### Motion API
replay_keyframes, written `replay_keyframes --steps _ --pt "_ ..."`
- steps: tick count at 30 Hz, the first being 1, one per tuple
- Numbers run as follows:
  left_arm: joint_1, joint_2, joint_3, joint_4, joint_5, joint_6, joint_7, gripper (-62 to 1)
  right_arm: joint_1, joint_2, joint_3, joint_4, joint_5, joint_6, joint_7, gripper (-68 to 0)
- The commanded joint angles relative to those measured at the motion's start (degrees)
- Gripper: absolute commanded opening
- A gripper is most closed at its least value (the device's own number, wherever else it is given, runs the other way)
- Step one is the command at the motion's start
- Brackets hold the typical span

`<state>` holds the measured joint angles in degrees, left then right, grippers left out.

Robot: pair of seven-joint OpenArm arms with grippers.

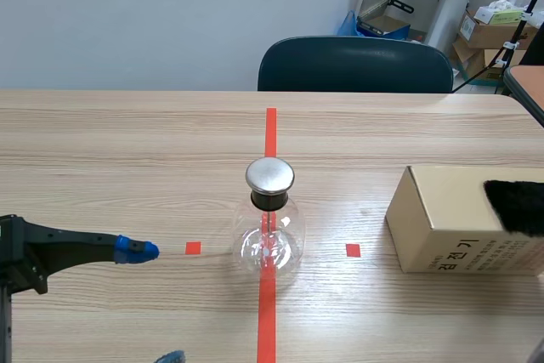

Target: Do the electroscope experiment

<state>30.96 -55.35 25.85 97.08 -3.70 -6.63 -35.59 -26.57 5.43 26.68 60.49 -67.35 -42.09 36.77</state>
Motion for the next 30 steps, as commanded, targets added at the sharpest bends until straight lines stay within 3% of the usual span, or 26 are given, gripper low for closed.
replay_keyframes --steps 1,4,6,8,13,15,17,22,24,26,30 --pt "0.5 0.6 -0.2 1.1 -0.3 -0.1 -0.8 -14.2 0.0 0.6 0.0 0.5 -0.2 -2.8 7.2 -66.7" --pt "0.5 0.6 -0.2 1.1 -0.3 -0.1 -0.8 -14.2 0.1 0.6 0.0 0.5 0.0 -2.8 19.0 -66.7" --pt "0.5 0.6 -0.2 1.1 -0.3 -0.1 -0.8 -14.2 0.0 0.6 0.0 0.5 0.1 -2.8 21.4 -66.7" --pt "0.5 0.6 -0.2 1.1 -0.3 -0.1 -0.8 -14.2 0.0 0.6 0.0 0.5 0.8 -2.8 18.2 -66.7" --pt "0.5 0.6 -0.2 1.1 -0.3 -0.1 -0.8 -14.2 0.0 0.6 0.0 0.5 0.9 -2.8 0.0 -66.7" --pt "0.5 0.6 -0.2 1.1 -0.3 -0.1 -0.8 -14.2 0.0 0.6 0.0 0.5 0.5 -2.8 -1.7 -66.7" --pt "0.5 0.6 -0.2 1.1 -0.3 -0.1 -0.8 -14.2 0.0 0.6 0.0 0.5 0.0 -2.8 1.8 -66.7" --pt "0.5 0.6 -0.2 1.1 -0.3 -0.1 -0.8 -14.2 0.0 0.6 0.0 0.5 0.0 -2.8 19.1 -66.7" --pt "0.5 0.6 -0.2 1.1 -0.3 -0.1 -0.8 -14.2 0.0 0.6 0.0 0.5 0.1 -2.8 20.3 -66.7" --pt "0.5 0.6 -0.2 1.1 -0.3 -0.1 -0.8 -14.2 0.0 0.6 0.0 0.5 0.5 -2.8 16.9 -66.7" --pt "0.5 0.6 -0.2 1.1 -0.3 -0.1 -0.6 -14.2 -0.1 0.6 0.1 0.5 0.5 -2.8 3.6 -66.7"
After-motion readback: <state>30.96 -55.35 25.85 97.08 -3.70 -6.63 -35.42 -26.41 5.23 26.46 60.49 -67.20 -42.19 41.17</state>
